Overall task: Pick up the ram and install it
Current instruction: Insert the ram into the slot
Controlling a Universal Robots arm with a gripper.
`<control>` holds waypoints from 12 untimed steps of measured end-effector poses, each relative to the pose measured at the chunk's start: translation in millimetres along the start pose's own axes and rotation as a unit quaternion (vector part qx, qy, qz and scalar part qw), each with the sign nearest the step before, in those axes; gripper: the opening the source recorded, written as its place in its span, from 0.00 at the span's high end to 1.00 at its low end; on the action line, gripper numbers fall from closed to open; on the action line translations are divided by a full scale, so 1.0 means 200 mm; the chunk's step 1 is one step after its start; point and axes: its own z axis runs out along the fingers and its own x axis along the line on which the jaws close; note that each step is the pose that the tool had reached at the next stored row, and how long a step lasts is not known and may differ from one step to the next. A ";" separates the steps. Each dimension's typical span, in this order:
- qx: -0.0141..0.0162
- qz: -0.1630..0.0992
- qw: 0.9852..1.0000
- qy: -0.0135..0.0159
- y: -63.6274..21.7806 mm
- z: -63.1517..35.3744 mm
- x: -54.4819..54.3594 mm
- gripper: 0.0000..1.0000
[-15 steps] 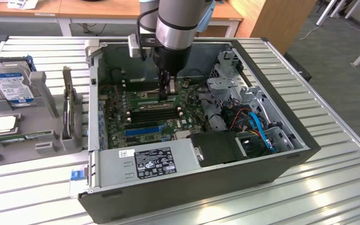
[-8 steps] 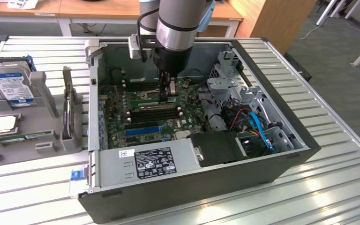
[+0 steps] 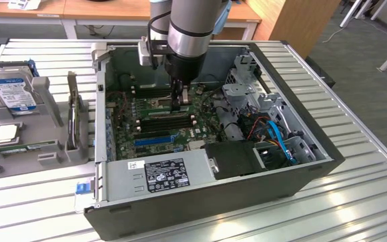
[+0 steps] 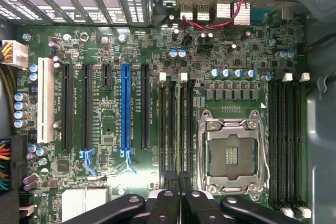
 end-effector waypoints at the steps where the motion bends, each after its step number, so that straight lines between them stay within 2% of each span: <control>1: 0.000 0.000 1.000 0.000 0.000 0.006 0.00 0.88; 5: 0.000 0.000 1.000 0.000 -0.001 0.023 0.00 0.88; 12: 0.000 0.000 1.000 0.000 -0.004 0.023 0.00 0.88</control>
